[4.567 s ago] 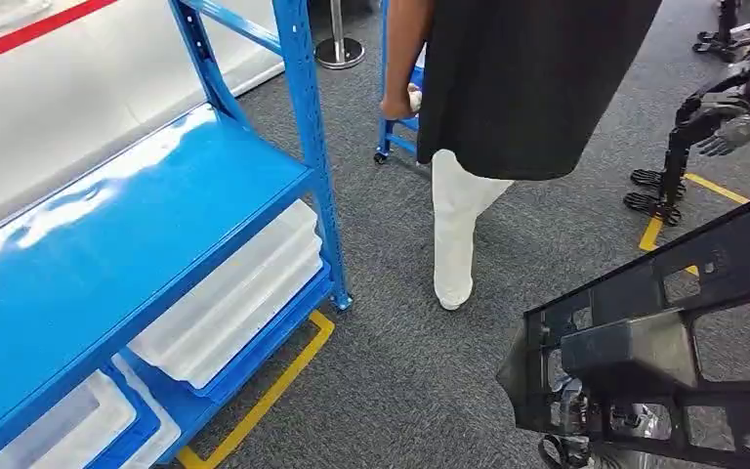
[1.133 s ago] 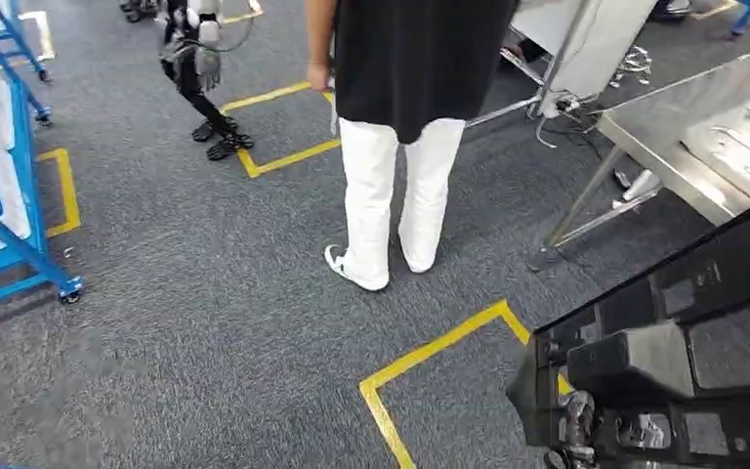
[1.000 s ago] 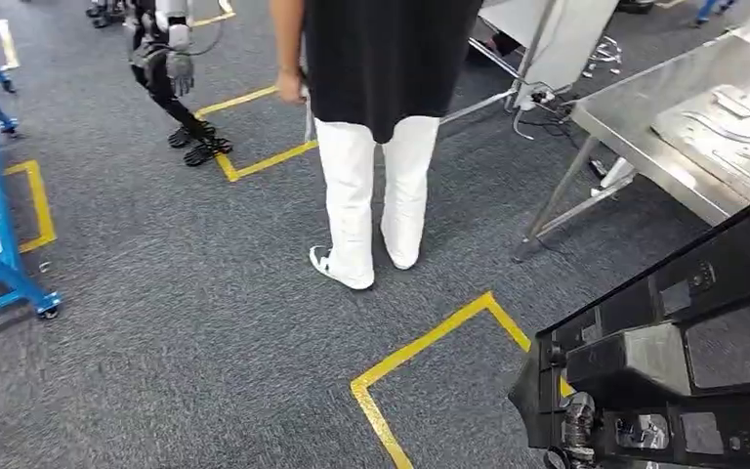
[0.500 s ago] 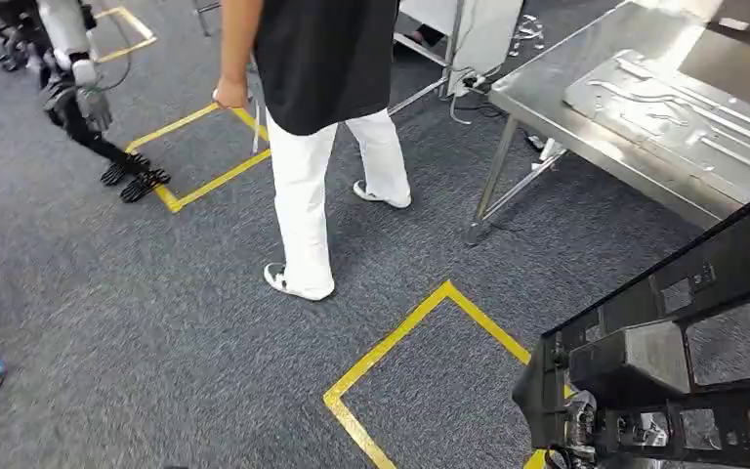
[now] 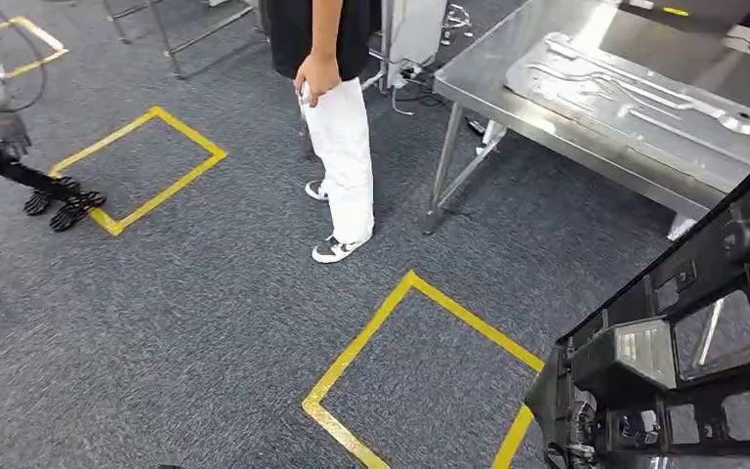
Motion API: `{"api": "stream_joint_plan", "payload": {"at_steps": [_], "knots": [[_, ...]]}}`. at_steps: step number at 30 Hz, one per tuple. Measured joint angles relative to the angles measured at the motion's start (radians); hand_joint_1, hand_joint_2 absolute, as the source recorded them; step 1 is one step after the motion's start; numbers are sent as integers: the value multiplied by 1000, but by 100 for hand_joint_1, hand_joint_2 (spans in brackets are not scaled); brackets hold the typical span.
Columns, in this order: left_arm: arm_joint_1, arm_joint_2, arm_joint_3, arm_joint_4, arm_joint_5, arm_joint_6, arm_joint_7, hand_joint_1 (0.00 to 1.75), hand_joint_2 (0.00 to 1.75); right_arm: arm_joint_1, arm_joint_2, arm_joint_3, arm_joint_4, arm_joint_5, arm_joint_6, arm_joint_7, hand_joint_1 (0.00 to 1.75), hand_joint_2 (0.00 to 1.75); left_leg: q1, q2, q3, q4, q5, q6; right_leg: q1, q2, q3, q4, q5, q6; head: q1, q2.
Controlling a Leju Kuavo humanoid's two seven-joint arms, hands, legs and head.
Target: Take the parts from the cabinet and place them on the table.
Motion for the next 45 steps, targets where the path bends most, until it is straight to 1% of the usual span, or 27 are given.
{"api": "stream_joint_plan", "payload": {"at_steps": [2,3,7,8,9,10,12,13,15,17,18,19,22,23,24,26,28,29,30,32,33,37,39,41,43,44,45], "knots": [[-1,-1,0,0,0,0,0,0,0,0,0,0,0,0,0,0,175,175,0,21,19,0,-11,-5,3,-38,97,-186,96,-10,0,0],[-1,-1,0,0,0,0,0,0,0,-2,0,0,0,1,0,0,175,175,-3,29,21,-4,-16,-11,17,-91,115,-218,74,-18,0,0],[-6,-1,0,0,0,2,2,0,0,4,0,2,-1,3,0,0,175,175,-8,67,44,-17,-23,-34,27,-46,110,-228,78,-38,0,0],[-7,-1,0,0,-2,2,2,0,0,5,1,3,-3,3,0,0,175,175,-1,53,47,-13,-34,-42,9,-30,126,-247,86,-49,-1,0],[-8,0,0,0,-2,2,1,0,0,6,1,3,-3,3,-2,-1,175,175,-2,-2,40,15,-54,-42,11,-23,133,-255,87,-55,0,0],[-8,0,0,0,-2,2,2,0,0,4,1,4,-3,3,-1,-1,175,175,-2,-31,15,70,-85,-40,12,-16,135,-256,87,-60,-2,0],[-2,-1,0,0,-2,1,2,0,0,3,1,10,-2,4,0,0,175,175,-2,-52,-71,231,-153,-42,15,11,137,-255,83,-66,-2,0],[1,0,0,0,-2,1,2,0,0,4,1,10,-2,3,0,0,175,175,-2,-52,-106,285,-161,-43,17,27,139,-253,82,-68,-2,0],[3,0,0,0,-2,1,2,0,0,5,1,10,1,3,0,0,175,175,-2,-54,-110,252,-100,-41,19,57,145,-250,78,-69,-2,0],[1,2,0,0,-2,0,2,0,0,5,1,10,4,3,-1,0,175,175,-2,-78,-49,81,14,-33,18,87,152,-242,70,-62,-2,0],[2,3,0,0,-2,0,2,0,0,5,1,10,6,3,-2,0,175,175,-2,-132,-26,31,21,-27,14,96,149,-238,65,-59,-2,0],[2,4,-1,0,-2,-2,2,0,0,3,1,11,8,3,-2,0,175,175,0,-141,-23,5,14,-26,21,110,143,-227,62,-52,-2,0],[0,5,0,0,-2,-2,3,0,0,7,1,13,10,6,-5,0,175,175,-9,-118,-19,7,15,-17,10,134,137,-238,70,-35,-2,0],[-2,3,0,0,-2,-4,3,0,0,8,1,13,10,13,-7,0,175,175,3,-109,-14,-5,21,-7,20,143,139,-240,70,-28,-2,0],[-3,1,0,0,-2,-7,3,0,0,11,0,14,12,24,-13,0,175,175,5,-100,-9,-14,26,0,19,101,137,-225,57,-25,0,0],[0,2,0,0,0,-10,3,0,0,6,0,16,16,34,-21,0,175,175,5,-85,-6,-18,27,6,15,26,77,-104,-15,-15,5,0],[5,3,0,0,3,-17,3,0,0,7,0,17,22,44,-24,0,175,175,3,-67,-5,-18,22,6,5,7,-1,41,-68,-6,4,0],[6,4,2,0,5,-20,3,0,0,9,0,17,26,49,-27,0,175,175,4,-62,-3,-17,20,4,1,5,-16,63,-60,-3,4,0],[6,4,3,0,5,-22,3,0,0,9,0,18,29,54,-30,0,175,175,5,-59,1,-17,17,3,-3,4,-4,31,-27,0,4,0],[5,4,3,0,5,-24,2,0,0,10,0,18,32,55,-34,0,175,175,7,-54,16,-17,9,-5,-8,0,85,-144,72,0,5,0],[5,4,3,0,5,-24,2,0,0,10,0,18,32,56,-34,0,175,175,7,-51,22,-18,4,-9,-8,-4,126,-230,99,-3,5,0],[0,5,4,0,4,-24,1,0,0,11,0,22,36,58,-39,0,175,175,5,-47,26,-28,-4,-37,9,0,134,-241,73,-24,4,0],[-2,6,5,0,3,-26,1,0,0,11,1,24,37,66,-60,0,175,175,10,-48,34,-20,-14,-48,-3,2,150,-262,80,-39,3,0],[-2,7,5,0,-1,-30,1,0,0,8,1,26,37,82,-107,1,175,175,6,-50,-20,93,-80,-46,0,-1,160,-268,75,-52,1,0],[0,8,5,0,-5,-32,2,0,0,5,1,26,37,137,-210,35,175,175,5,-51,-111,254,-140,-48,9,-1,163,-264,67,-62,1,0],[1,10,5,0,-7,-34,2,0,0,4,1,26,37,170,-255,58,175,175,5,-51,-137,288,-139,-46,12,1,165,-262,64,-64,1,0],[2,13,5,0,-13,-35,4,0,0,3,1,24,37,228,-321,103,175,175,3,-51,-143,276,-106,-43,15,5,171,-259,57,-64,1,0]]}}
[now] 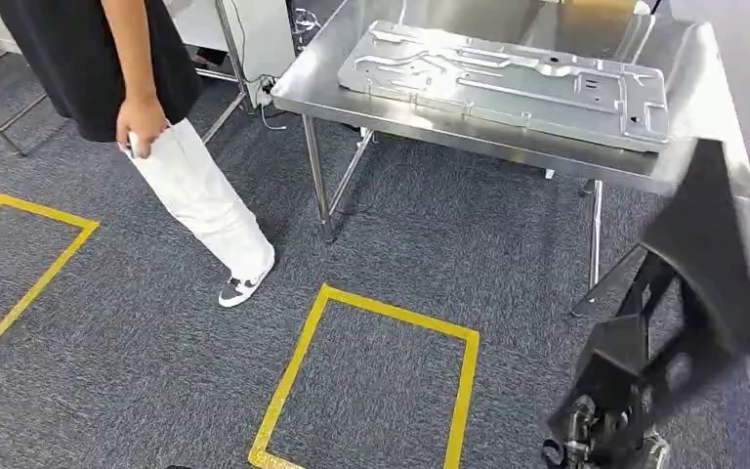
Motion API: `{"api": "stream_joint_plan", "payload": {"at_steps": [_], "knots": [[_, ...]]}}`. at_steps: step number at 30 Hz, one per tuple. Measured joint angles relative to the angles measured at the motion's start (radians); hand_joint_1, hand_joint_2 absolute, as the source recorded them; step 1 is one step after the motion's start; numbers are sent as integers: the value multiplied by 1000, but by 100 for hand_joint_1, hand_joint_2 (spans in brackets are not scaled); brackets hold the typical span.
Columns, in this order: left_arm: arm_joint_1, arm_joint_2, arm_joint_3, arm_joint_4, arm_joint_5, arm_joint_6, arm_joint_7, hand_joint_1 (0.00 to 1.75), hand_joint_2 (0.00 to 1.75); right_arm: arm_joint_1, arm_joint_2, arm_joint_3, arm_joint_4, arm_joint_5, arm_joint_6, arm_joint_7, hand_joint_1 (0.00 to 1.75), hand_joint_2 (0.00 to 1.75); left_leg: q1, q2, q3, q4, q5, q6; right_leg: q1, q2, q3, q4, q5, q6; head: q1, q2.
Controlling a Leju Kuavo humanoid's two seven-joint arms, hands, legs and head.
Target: Take the parts from the cabinet and place them on the table.
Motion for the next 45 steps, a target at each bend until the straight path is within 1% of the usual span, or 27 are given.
{"api": "stream_joint_plan", "payload": {"at_steps": [1,3,4,6,10,13,14,15,17,18,20,23,24,25,28,29,31,33,34,35,38,39,40,41,43,44,45], "knots": [[0,2,0,0,-4,-3,1,0,0,-1,0,-4,0,57,-50,41,175,175,-2,0,16,-52,47,5,2,2,6,3,-6,1,0,0],[-1,6,0,0,-16,-7,7,0,0,-10,-1,-34,-2,203,-149,121,175,175,-8,-2,87,-230,155,21,5,4,25,7,-22,5,0,0],[-1,11,0,0,-23,-9,10,0,0,-18,-1,-53,-4,275,-203,153,175,175,-17,-4,99,-246,135,31,10,3,24,8,-28,11,1,0],[-3,11,0,0,-35,-13,10,0,0,-48,-4,-110,-10,382,-279,201,175,175,-20,-1,103,-263,138,32,6,6,20,12,-28,21,0,0],[-5,12,-2,0,-48,-21,10,0,0,-107,-23,-239,-15,466,-314,244,175,175,-8,1,122,-293,145,50,4,3,17,33,-50,45,1,0],[-8,14,-3,0,-51,-22,10,0,0,-130,-35,-297,-16,489,-323,248,175,175,-8,4,128,-295,140,60,-9,2,-110,256,-143,61,0,0],[-7,14,-3,0,-55,-23,11,0,0,-136,-38,-315,-15,510,-327,256,175,175,-8,3,130,-295,136,59,-14,1,-146,306,-144,65,0,0],[-6,14,-4,0,-58,-25,13,0,0,-150,-44,-338,-14,535,-330,267,175,175,-7,3,136,-295,132,57,-18,0,-154,299,-116,69,0,0],[-7,13,-5,0,-63,-26,15,0,0,-183,-63,-388,-6,554,-330,279,175,175,-3,2,152,-293,121,51,-27,-2,-104,168,-12,75,0,0],[-7,13,-6,0,-66,-27,15,0,0,-197,-80,-414,-3,557,-330,287,175,175,-2,1,161,-292,115,46,-28,-5,-65,76,41,75,1,0],[-9,14,-8,0,-74,-29,17,0,0,-230,-108,-456,12,565,-328,302,175,175,-7,1,163,-287,103,32,-17,-5,-35,12,27,68,1,0],[-13,14,-10,0,-83,-29,19,0,0,-266,-148,-504,40,571,-321,329,175,175,-8,4,167,-300,102,15,-14,-1,-39,19,19,49,0,0],[-15,14,-11,0,-83,-30,19,0,0,-274,-159,-512,46,572,-320,332,175,175,-6,3,173,-297,94,9,-25,1,-30,7,22,39,-1,0],[-15,16,-11,0,-85,-29,20,0,0,-283,-166,-518,52,575,-318,335,175,175,-5,1,169,-272,81,8,-23,-1,-23,3,20,33,0,0],[-15,16,-11,0,-87,-32,21,0,0,-303,-180,-530,68,578,-316,335,175,175,-6,1,46,-48,-20,8,-16,-4,-14,3,11,17,-2,0],[-14,18,-11,0,-87,-32,21,0,0,-304,-183,-533,72,578,-316,336,175,175,-7,1,9,9,-31,9,-11,-4,-12,3,8,13,-2,0],[-10,20,-11,0,-87,-32,22,0,0,-307,-185,-536,83,578,-313,336,175,175,-10,1,-3,-13,25,17,-5,0,-2,4,0,11,-3,0],[-10,21,-11,0,-87,-34,22,0,0,-312,-188,-539,88,578,-312,336,175,175,-19,-1,57,-177,139,36,1,2,16,4,-11,12,-3,0],[-10,22,-11,0,-87,-34,22,0,0,-313,-189,-539,92,578,-312,336,175,175,-26,-2,83,-248,165,52,-1,2,19,3,-17,13,-2,0],[-10,24,-11,0,-87,-35,22,0,0,-317,-190,-541,95,578,-312,336,175,175,-29,-1,90,-257,156,59,8,2,17,8,-21,18,-2,0],[-10,24,-11,0,-88,-35,23,0,0,-319,-195,-541,103,586,-311,343,175,175,-36,-3,93,-272,151,59,-3,2,15,-1,-19,33,-3,0],[-10,24,-11,0,-92,-35,22,0,0,-322,-197,-541,103,594,-310,352,175,175,-28,-5,101,-288,155,65,4,2,22,-5,-21,38,-3,0],[-10,24,-12,0,-95,-37,23,0,0,-326,-206,-541,106,602,-305,364,175,175,-23,-3,116,-304,161,66,-1,2,24,4,-30,42,-3,0],[-11,24,-13,0,-97,-37,22,0,0,-340,-221,-541,117,613,-298,378,175,175,-20,-2,124,-311,161,71,-2,1,4,48,-54,48,0,0],[-15,24,-17,0,-104,-40,24,0,0,-368,-248,-539,145,632,-280,411,175,175,-20,0,127,-311,156,76,-12,0,-83,197,-118,60,0,0],[-17,24,-19,0,-107,-40,26,0,0,-376,-259,-533,163,645,-274,431,175,175,-20,0,129,-311,153,76,-16,0,-126,265,-135,65,0,0],[-17,24,-21,0,-113,-43,27,0,0,-385,-273,-521,185,658,-269,452,175,175,-20,-1,132,-310,150,74,-20,0,-150,293,-128,70,0,0]]}}
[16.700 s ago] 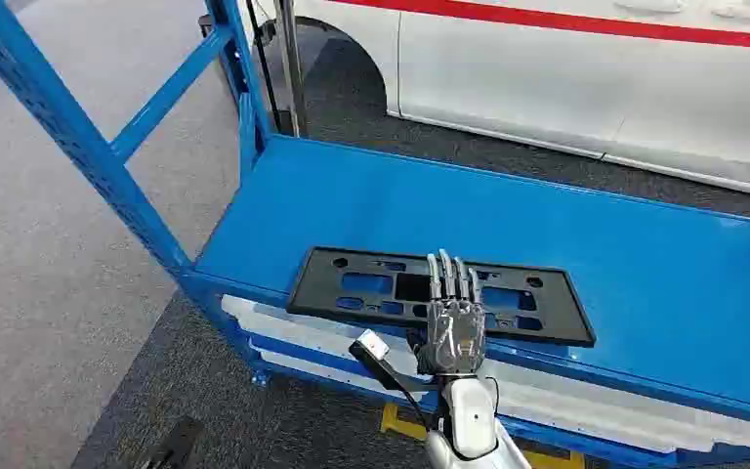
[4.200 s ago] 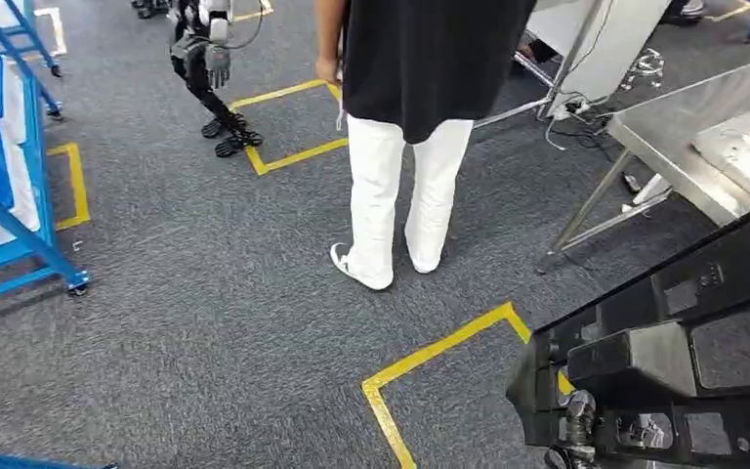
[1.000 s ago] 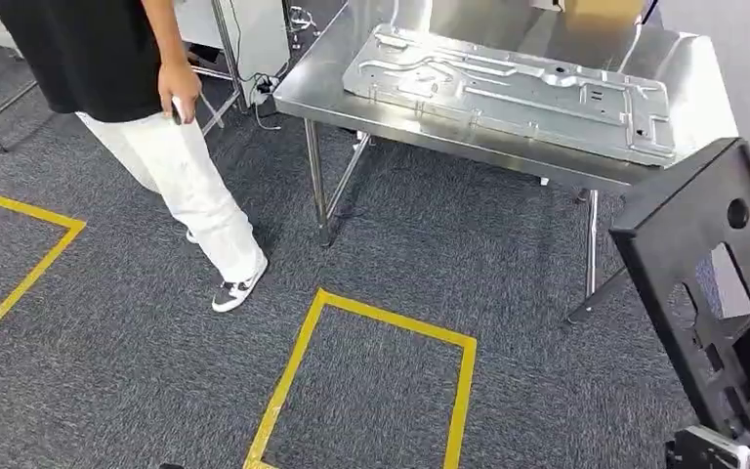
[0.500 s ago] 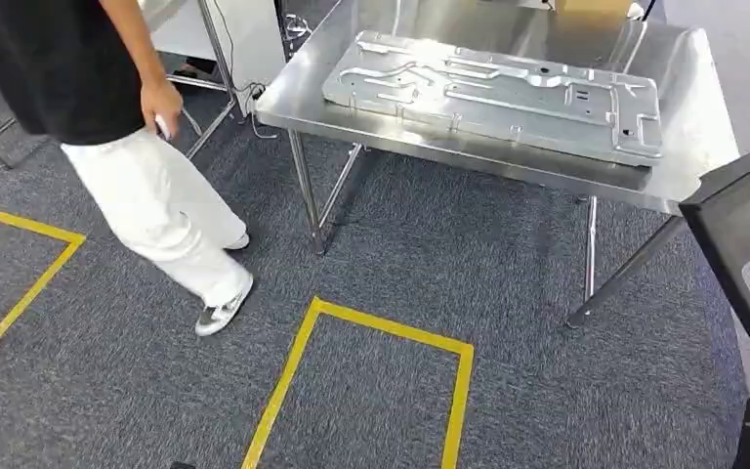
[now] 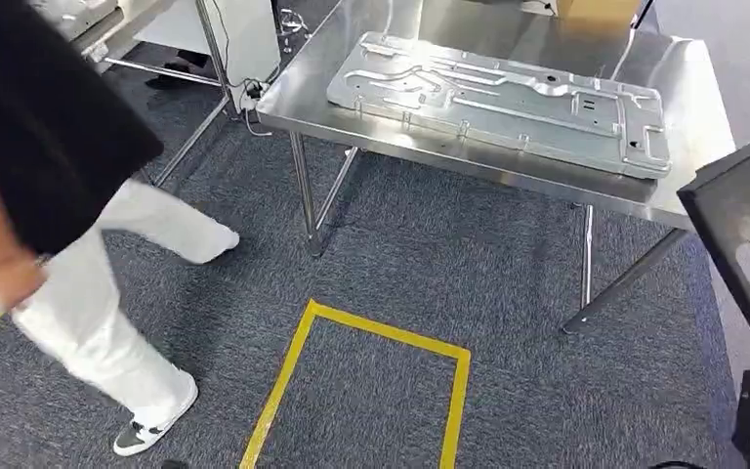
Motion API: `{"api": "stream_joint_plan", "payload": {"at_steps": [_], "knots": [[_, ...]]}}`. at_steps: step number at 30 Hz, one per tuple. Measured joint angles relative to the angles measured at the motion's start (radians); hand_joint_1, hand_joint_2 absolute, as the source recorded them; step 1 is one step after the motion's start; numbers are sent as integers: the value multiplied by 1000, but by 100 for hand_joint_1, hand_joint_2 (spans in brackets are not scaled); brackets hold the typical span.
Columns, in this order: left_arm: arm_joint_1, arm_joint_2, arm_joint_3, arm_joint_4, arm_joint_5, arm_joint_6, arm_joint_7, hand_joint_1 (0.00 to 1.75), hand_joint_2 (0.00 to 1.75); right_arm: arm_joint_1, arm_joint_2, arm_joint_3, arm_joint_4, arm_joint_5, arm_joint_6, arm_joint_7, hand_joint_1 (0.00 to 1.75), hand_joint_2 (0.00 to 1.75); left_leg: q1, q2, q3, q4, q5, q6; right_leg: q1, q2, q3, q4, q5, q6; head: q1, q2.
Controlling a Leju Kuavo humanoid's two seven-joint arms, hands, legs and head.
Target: Take the parts from the cabinet and place them on the table.
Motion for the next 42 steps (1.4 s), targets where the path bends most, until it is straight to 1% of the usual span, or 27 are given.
{"api": "stream_joint_plan", "payload": {"at_steps": [1,3,4,5,6,9,11,12,14,15,16,17,19,21,23,26,29,30,31,32,34,35,36,37,39,41,42], "knots": [[1,0,-3,0,-2,0,2,0,0,-11,-16,15,22,9,0,17,175,175,1,0,5,0,-4,-1,-4,-1,-1,-19,32,4,0,0],[0,0,-10,0,-8,-1,4,0,0,-45,-44,51,53,24,0,52,175,175,2,-1,23,2,-16,-9,-12,-4,61,-175,146,8,0,0],[-1,0,-13,0,-12,-2,5,0,0,-60,-55,69,65,34,1,64,175,175,3,-1,31,3,-23,-16,-15,-5,97,-260,189,8,0,0],[-3,0,-14,0,-14,-2,5,0,0,-80,-60,89,81,42,3,72,175,175,-1,0,27,3,-28,-23,-8,-4,108,-269,165,5,1,0],[-7,0,-14,0,-20,-2,6,0,0,-96,-67,116,91,53,6,82,175,175,-2,-1,23,10,-32,-30,-4,-3,114,-291,161,-4,0,0],[-10,2,-19,0,-32,-3,9,0,0,-146,-74,200,117,124,48,140,175,175,-1,4,27,5,-36,-44,-1,2,107,-283,155,-21,0,0],[-13,4,-26,0,-37,-3,10,0,0,-182,-79,264,136,159,63,169,175,175,3,0,16,51,-63,-52,-6,1,123,-294,153,-36,-1,0],[-14,3,-30,0,-42,-5,10,0,0,-205,-80,292,146,168,72,179,175,175,4,0,-19,118,-94,-54,-4,-1,125,-293,150,-42,-2,0],[-14,5,-37,0,-48,-10,13,0,0,-246,-80,361,176,186,90,197,175,175,3,0,-122,290,-155,-57,2,-1,130,-292,144,-51,-2,0],[-14,5,-39,0,-51,-12,15,0,0,-261,-80,389,189,192,99,204,175,175,3,-1,-154,332,-156,-57,4,-1,133,-292,141,-54,-2,0],[-13,6,-39,0,-53,-15,16,0,0,-279,-79,423,205,196,108,214,175,175,3,-1,-172,333,-128,-55,7,1,139,-291,135,-55,-2,0],[-14,7,-41,0,-53,-16,18,0,0,-292,-79,451,217,198,115,224,175,175,3,-1,-163,287,-80,-51,8,1,146,-290,129,-54,-2,0],[-15,7,-46,0,-56,-17,21,0,0,-329,-77,506,238,205,140,243,175,175,0,-1,-102,110,43,-38,10,1,168,-289,114,-51,-2,0],[-15,11,-47,0,-59,-18,24,0,0,-362,-77,553,264,210,156,251,175,175,-8,-1,-75,54,45,-30,18,3,170,-286,104,-42,-2,0],[-20,13,-50,0,-62,-18,26,0,0,-379,-77,581,281,211,161,257,175,175,-10,-4,-75,46,32,-26,15,0,166,-293,104,-36,-2,0],[-21,13,-63,0,-66,-18,27,0,0,-407,-77,609,304,213,177,261,175,175,1,-8,-56,19,34,-14,14,-4,167,-271,84,-19,-1,0],[-25,13,-65,0,-67,-20,28,0,0,-436,-77,629,330,216,195,263,175,175,0,-7,-49,19,25,-2,8,-4,37,-53,-2,-7,-2,0],[-25,13,-65,0,-67,-21,29,0,0,-437,-77,634,338,216,198,266,175,175,0,-8,-45,19,21,-2,7,-4,-3,5,-11,-4,-2,0],[-24,13,-65,0,-68,-21,30,0,0,-437,-77,640,347,218,199,271,175,175,1,-10,-39,20,16,-2,5,-4,-24,18,10,-2,-2,0],[-24,13,-65,0,-71,-22,31,0,0,-439,-77,643,354,219,202,273,175,175,1,-12,-29,21,9,-4,3,-5,-18,-20,57,-1,-2,0],[-25,13,-65,0,-70,-23,32,0,0,-449,-77,648,363,220,202,273,175,175,1,-15,-5,22,-7,-9,2,-5,46,-194,185,-7,-2,0],[-23,12,-65,0,-70,-23,32,0,0,-453,-77,651,368,222,203,273,175,175,2,-15,-5,20,-15,-14,4,-6,70,-246,198,-15,-2,0],[-26,12,-66,1,-69,-24,32,0,0,-458,-77,655,373,222,203,273,175,175,-3,-15,1,24,-18,-20,14,-6,71,-253,195,-19,-1,0],[-27,13,-66,1,-69,-24,32,0,0,-463,-77,659,376,222,204,273,175,175,-2,-15,-3,23,-18,-26,14,-5,80,-272,180,-29,-1,0],[-26,12,-66,1,-69,-25,32,0,0,-464,-77,664,378,223,204,276,175,175,0,-13,-3,16,-20,-36,17,-1,78,-275,171,-36,-2,0],[-27,13,-66,1,-69,-25,32,0,0,-466,-78,665,380,223,204,278,175,175,1,-13,3,26,-38,-47,5,-1,102,-299,173,-45,-2,0],[-27,13,-66,1,-69,-25,32,0,0,-470,-78,666,382,223,204,279,175,175,1,-12,-20,78,-62,-49,4,-2,111,-304,170,-52,-5,0]]}}
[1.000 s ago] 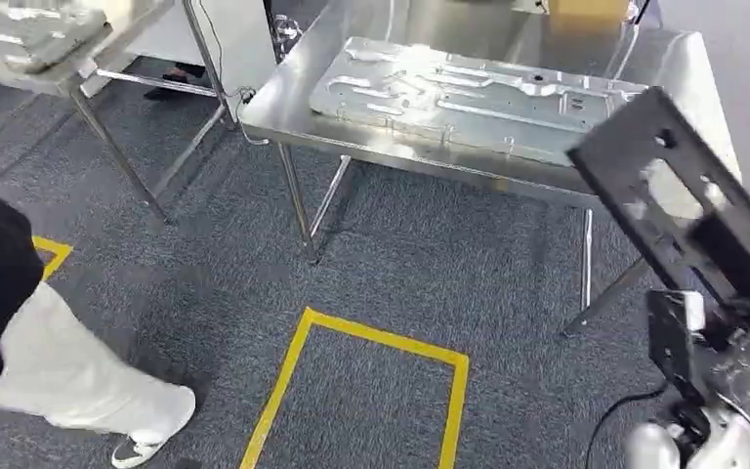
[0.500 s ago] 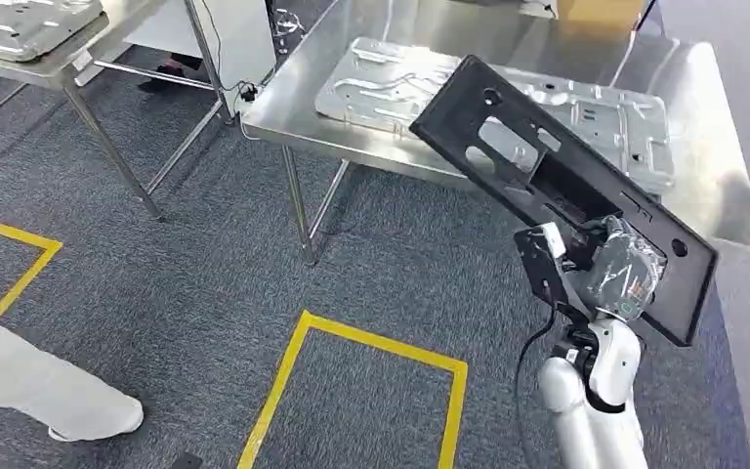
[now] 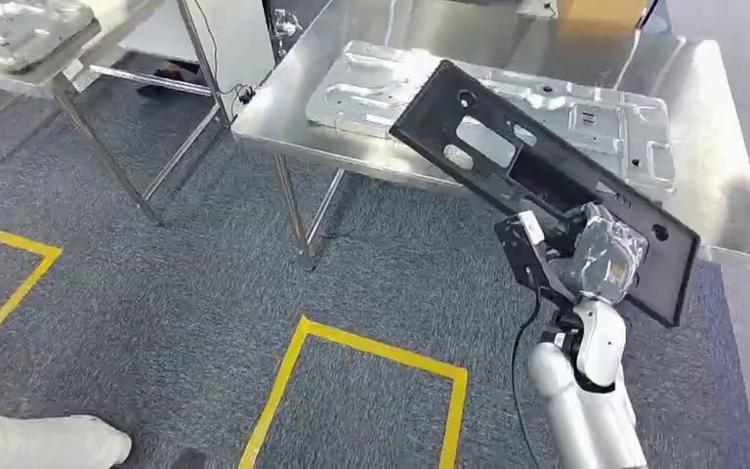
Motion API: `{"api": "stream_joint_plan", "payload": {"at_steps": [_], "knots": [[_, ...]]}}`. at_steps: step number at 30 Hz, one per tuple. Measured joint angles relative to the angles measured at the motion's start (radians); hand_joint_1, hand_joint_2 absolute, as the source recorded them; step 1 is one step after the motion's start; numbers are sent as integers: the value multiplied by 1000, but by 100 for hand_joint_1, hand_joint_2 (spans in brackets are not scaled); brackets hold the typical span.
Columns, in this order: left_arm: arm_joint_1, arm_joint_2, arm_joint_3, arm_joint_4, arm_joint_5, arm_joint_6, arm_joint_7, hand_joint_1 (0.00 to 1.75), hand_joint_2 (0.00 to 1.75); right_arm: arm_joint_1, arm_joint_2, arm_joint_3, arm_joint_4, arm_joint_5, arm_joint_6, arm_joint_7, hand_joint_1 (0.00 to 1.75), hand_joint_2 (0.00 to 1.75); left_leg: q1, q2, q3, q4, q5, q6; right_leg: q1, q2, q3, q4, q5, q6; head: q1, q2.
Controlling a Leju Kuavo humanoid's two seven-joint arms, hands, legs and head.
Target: Take the parts from the cabinet and place them on the table.
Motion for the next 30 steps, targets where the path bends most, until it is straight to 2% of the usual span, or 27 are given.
{"api": "stream_joint_plan", "payload": {"at_steps": [2,3,4,5,7,8,9,10,12,14,15,17,18,19,20,21,22,23,24,25,26,27,28,29,30], "knots": [[0,0,0,0,1,0,0,0,0,-3,0,6,1,-5,-1,3,175,175,3,0,-86,155,-58,-6,2,-1,9,0,-8,-9,-1,0],[2,0,0,0,3,0,0,0,0,0,0,7,1,-11,-2,6,175,175,3,0,-136,231,-75,-9,3,0,14,1,-14,-10,0,0],[4,0,0,0,3,0,0,0,0,2,-2,7,1,-17,-3,11,175,175,3,0,-159,253,-64,-10,3,1,19,3,-19,-9,0,0],[6,0,0,0,3,1,0,0,0,4,-5,7,0,-20,-3,15,175,175,3,0,-158,228,-28,-10,3,2,26,5,-26,-8,-1,0],[7,0,0,0,3,2,0,0,0,5,-13,7,-5,-26,-4,18,175,175,4,1,-104,74,85,-5,2,4,43,11,-44,-2,-1,0],[7,2,0,0,3,2,0,0,0,6,-16,7,-11,-30,-4,22,175,175,4,1,-73,-9,118,-1,2,4,49,15,-55,4,0,0],[8,2,0,0,3,2,0,0,0,5,-19,6,-12,-31,-6,22,175,175,-4,0,-60,-9,97,1,8,5,49,15,-59,10,0,0],[6,2,0,0,4,2,-3,0,0,6,-24,6,-17,-35,-7,24,175,175,-3,0,-52,-33,89,10,9,7,45,18,-62,15,0,0],[8,2,0,0,4,2,-5,0,0,10,-32,6,-22,-37,-6,24,175,175,-3,0,-55,-35,85,20,10,7,50,16,-55,26,-1,0],[9,1,0,0,4,2,-6,0,0,11,-40,4,-27,-39,-5,25,175,175,4,-1,-34,-48,84,34,6,4,48,31,-66,31,0,0],[8,1,0,0,4,1,-7,0,0,9,-42,4,-28,-39,-3,24,175,175,4,-1,-27,-51,80,39,6,3,30,68,-79,35,1,0],[5,2,0,0,4,1,-7,0,0,7,-47,4,-29,-39,4,24,175,175,2,-1,-18,-51,70,49,4,2,-61,218,-137,43,1,0],[5,2,0,0,4,1,-7,0,0,11,-50,4,-29,-40,11,26,175,175,1,-1,-12,-51,63,50,3,2,-110,289,-158,45,1,0],[7,2,0,0,4,1,-6,0,0,14,-54,4,-26,-40,17,29,175,175,0,-2,-4,-51,56,50,3,2,-143,324,-155,46,1,0],[9,2,1,0,4,1,-6,0,0,15,-58,4,-23,-39,23,32,175,175,-1,-3,8,-51,48,49,3,2,-155,313,-125,45,1,0],[11,2,1,0,4,1,-6,0,0,14,-62,4,-23,-37,30,36,175,175,-2,-4,23,-51,37,48,4,2,-143,254,-72,42,1,0],[10,2,1,0,3,0,-6,0,0,13,-67,4,-23,-34,36,36,175,175,-4,-4,39,-51,27,47,5,2,-116,174,-17,36,1,0],[10,2,1,0,3,0,-6,0,0,10,-72,4,-22,-30,42,37,175,175,-5,-4,55,-52,15,44,10,2,-87,83,46,25,1,0],[13,-1,0,1,3,-2,-6,0,0,7,-77,4,-17,-27,47,39,175,175,-2,-3,57,-56,7,42,17,-1,-80,60,58,14,0,0],[7,-1,0,2,3,-3,-6,0,0,1,-82,4,-13,-25,49,42,175,175,-3,-5,60,-61,5,36,26,-5,-86,41,32,10,-1,0],[5,-1,0,2,3,-4,-5,0,0,-1,-84,3,-12,-24,52,43,175,175,-2,-2,61,-63,0,28,27,-4,-76,27,42,7,0,0],[9,-1,1,2,3,-5,-5,0,0,-1,-87,3,-12,-21,52,48,175,175,-3,0,76,-60,6,24,29,0,-70,12,41,1,1,0],[9,-1,1,2,3,-5,-5,0,0,-5,-91,3,-10,-20,53,48,175,175,-5,0,82,-62,15,13,28,-1,-58,5,36,-8,0,0],[6,3,1,2,3,-5,-5,0,0,-7,-92,3,-10,-18,53,48,175,175,-4,0,70,-35,15,10,13,0,-31,-8,37,-10,0,0],[4,1,0,3,3,-5,-5,0,0,-11,-92,3,-9,-17,53,48,175,175,-4,0,45,25,31,9,12,-1,-13,-15,30,-18,0,0]]}}
